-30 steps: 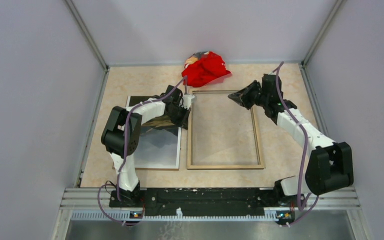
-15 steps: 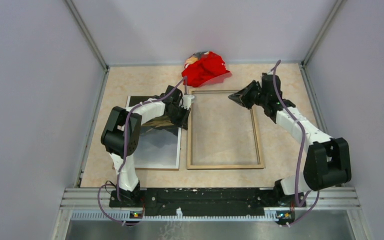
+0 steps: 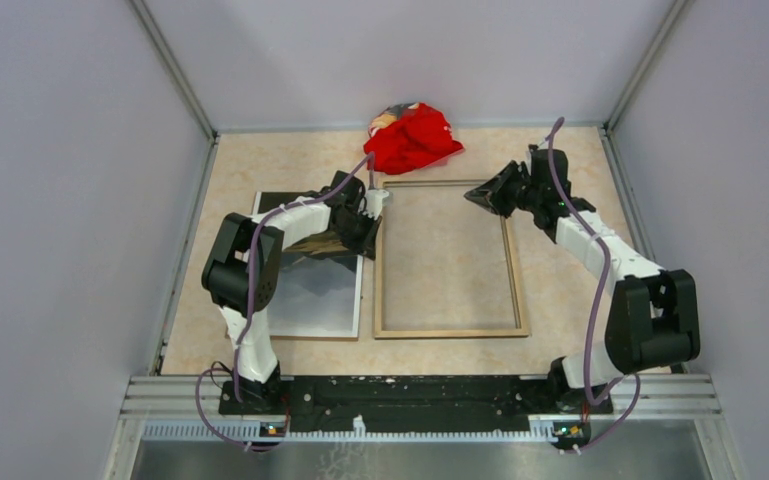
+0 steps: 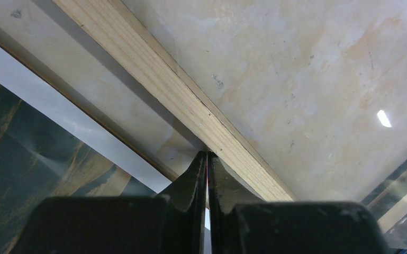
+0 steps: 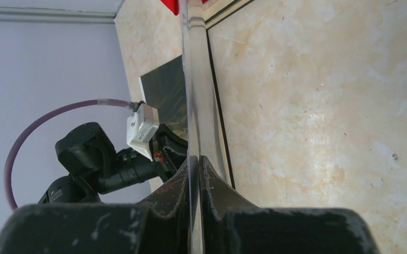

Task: Put the photo into the frame
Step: Place the photo frame item in the photo frame.

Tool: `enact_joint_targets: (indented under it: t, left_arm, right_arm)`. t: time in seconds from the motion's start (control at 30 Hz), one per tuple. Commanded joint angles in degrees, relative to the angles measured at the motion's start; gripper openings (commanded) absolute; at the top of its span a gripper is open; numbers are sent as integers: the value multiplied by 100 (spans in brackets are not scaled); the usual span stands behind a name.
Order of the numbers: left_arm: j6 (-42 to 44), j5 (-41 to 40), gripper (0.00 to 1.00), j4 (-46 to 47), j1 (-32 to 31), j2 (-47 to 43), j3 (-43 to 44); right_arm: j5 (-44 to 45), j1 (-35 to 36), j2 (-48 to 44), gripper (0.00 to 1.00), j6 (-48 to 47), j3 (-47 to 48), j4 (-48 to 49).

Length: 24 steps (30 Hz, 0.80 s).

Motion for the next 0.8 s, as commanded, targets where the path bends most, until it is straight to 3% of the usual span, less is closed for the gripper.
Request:
enact_joint_targets:
  t: [0.0, 0.13, 0.23, 0.43, 0.6, 0.77]
  left_arm:
    - [64, 78, 9, 76, -15, -232, 32]
    - [94, 60, 8, 51, -9, -243, 34]
    - [108, 41, 8, 57, -7, -239, 30]
    - [112, 50, 7, 51, -7, -237, 44]
    - [111, 57, 7, 52, -3, -238, 50]
    - [112, 50, 7, 51, -7, -254, 52]
  right_arm:
    - [-148, 5, 192, 7, -370, 60, 11]
    - [-28, 4, 264, 12, -696, 127, -129]
    - [128, 5, 230, 23, -902, 166, -248]
    - [346, 13, 254, 59, -1180, 254, -526]
    - [477, 81, 338, 95, -1342, 439, -755]
    - [673, 152, 476, 99, -1496, 680, -1089]
